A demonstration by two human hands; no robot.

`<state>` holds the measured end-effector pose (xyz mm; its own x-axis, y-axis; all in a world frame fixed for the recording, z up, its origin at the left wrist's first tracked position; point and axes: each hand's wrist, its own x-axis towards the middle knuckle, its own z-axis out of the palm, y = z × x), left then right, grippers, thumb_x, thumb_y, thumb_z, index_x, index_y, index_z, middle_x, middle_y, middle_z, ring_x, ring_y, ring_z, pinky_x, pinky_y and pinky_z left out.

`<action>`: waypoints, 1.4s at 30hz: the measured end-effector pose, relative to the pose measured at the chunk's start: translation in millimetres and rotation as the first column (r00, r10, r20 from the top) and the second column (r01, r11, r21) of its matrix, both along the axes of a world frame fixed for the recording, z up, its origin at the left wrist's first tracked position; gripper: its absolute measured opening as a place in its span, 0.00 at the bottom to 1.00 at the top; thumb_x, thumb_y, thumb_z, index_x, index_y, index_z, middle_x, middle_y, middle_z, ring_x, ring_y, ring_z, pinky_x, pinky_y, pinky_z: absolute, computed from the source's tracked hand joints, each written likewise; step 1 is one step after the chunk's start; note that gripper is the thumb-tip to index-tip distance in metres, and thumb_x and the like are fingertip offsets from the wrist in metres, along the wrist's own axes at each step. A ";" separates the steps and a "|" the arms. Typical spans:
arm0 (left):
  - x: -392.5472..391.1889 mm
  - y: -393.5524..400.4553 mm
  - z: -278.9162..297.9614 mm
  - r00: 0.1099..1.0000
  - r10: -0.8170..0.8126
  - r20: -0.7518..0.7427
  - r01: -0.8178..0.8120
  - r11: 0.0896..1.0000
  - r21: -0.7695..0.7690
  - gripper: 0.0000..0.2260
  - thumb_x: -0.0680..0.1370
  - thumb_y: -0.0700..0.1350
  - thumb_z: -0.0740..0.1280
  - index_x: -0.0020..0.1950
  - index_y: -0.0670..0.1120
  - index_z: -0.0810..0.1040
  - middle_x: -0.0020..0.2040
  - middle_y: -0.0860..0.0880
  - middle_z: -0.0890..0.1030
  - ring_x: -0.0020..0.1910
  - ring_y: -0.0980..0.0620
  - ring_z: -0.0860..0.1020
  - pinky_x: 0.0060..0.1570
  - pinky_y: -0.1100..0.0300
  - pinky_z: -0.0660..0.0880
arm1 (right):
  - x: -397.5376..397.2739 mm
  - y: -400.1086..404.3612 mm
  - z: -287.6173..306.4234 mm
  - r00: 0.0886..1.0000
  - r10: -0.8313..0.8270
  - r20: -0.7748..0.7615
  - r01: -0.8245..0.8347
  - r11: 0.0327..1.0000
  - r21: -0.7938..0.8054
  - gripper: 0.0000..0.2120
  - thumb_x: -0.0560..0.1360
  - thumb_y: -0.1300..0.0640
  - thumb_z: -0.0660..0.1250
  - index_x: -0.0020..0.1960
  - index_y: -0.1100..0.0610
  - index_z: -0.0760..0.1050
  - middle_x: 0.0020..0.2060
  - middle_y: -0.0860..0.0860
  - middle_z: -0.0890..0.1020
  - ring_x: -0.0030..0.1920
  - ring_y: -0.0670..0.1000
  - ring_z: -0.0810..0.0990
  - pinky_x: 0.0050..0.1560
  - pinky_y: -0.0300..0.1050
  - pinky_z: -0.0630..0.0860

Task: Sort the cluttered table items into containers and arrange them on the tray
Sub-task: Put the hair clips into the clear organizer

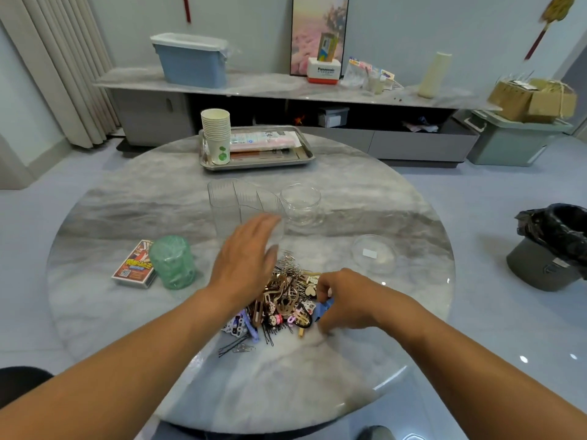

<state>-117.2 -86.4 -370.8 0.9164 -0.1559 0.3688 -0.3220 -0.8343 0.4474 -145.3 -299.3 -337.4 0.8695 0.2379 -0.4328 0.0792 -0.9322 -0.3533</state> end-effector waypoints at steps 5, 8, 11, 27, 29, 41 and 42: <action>30.2 27.0 25.4 0.961 0.276 0.019 -0.276 0.955 0.112 0.29 0.80 0.45 0.68 0.79 0.53 0.60 0.78 0.48 0.61 0.55 0.46 0.78 0.46 0.52 0.73 | 4.6 -4.6 -0.7 0.998 0.011 -0.058 -0.012 1.000 -0.022 0.15 0.65 0.55 0.77 0.46 0.48 0.73 0.48 0.48 0.71 0.30 0.50 0.76 0.24 0.39 0.70; 39.1 41.7 27.7 0.963 0.253 -0.090 -0.253 0.967 0.011 0.22 0.82 0.43 0.66 0.76 0.52 0.66 0.69 0.47 0.72 0.57 0.44 0.78 0.49 0.51 0.73 | 4.7 -7.4 -7.0 0.999 0.034 -0.014 -0.035 0.997 -0.070 0.15 0.65 0.56 0.76 0.46 0.48 0.73 0.49 0.48 0.71 0.36 0.51 0.76 0.30 0.42 0.70; 39.2 42.8 29.3 0.980 0.171 -0.099 -0.185 0.970 -0.155 0.16 0.83 0.41 0.64 0.70 0.51 0.73 0.57 0.51 0.76 0.53 0.49 0.76 0.47 0.56 0.70 | 10.2 -13.0 -1.7 0.999 0.009 -0.053 -0.009 1.000 0.000 0.16 0.65 0.59 0.76 0.48 0.51 0.74 0.45 0.50 0.79 0.35 0.52 0.80 0.32 0.45 0.76; 14.4 48.9 44.6 0.986 0.029 -0.163 -0.092 0.915 -0.393 0.46 0.69 0.49 0.81 0.75 0.69 0.54 0.67 0.54 0.67 0.53 0.50 0.75 0.54 0.51 0.76 | 63.1 55.7 68.8 0.943 -0.303 -0.140 0.215 0.228 0.950 0.15 0.74 0.61 0.75 0.57 0.60 0.72 0.50 0.60 0.83 0.48 0.55 0.86 0.52 0.50 0.84; 17.5 50.9 46.4 0.976 0.014 -0.215 -0.109 0.892 -0.438 0.51 0.67 0.49 0.83 0.76 0.70 0.51 0.74 0.54 0.62 0.63 0.45 0.74 0.62 0.46 0.75 | 67.7 75.8 65.1 0.937 -0.332 0.105 0.073 0.481 0.874 0.15 0.73 0.58 0.76 0.56 0.55 0.73 0.49 0.55 0.83 0.47 0.52 0.85 0.51 0.47 0.83; 31.4 57.0 38.0 0.954 -0.048 -0.296 -0.084 0.904 -0.419 0.49 0.71 0.49 0.79 0.80 0.64 0.48 0.81 0.55 0.58 0.72 0.40 0.70 0.66 0.46 0.73 | 76.2 105.5 49.0 0.957 0.007 0.289 -0.185 0.783 0.593 0.30 0.76 0.61 0.64 0.76 0.42 0.65 0.75 0.43 0.67 0.68 0.44 0.74 0.60 0.45 0.78; 32.2 56.6 37.9 0.954 -0.052 -0.295 -0.079 0.906 -0.415 0.50 0.71 0.49 0.80 0.80 0.64 0.49 0.81 0.55 0.57 0.73 0.44 0.69 0.68 0.47 0.72 | 76.1 103.0 49.9 0.956 0.003 0.295 -0.187 0.779 0.598 0.31 0.77 0.61 0.62 0.76 0.41 0.64 0.75 0.43 0.67 0.67 0.44 0.74 0.60 0.44 0.78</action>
<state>-85.0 -29.8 -333.0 0.9931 -0.0346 0.1120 -0.1124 -0.5515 0.8265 -69.2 -196.3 -287.5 0.8848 0.4597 0.0760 0.3306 -0.5044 -0.7977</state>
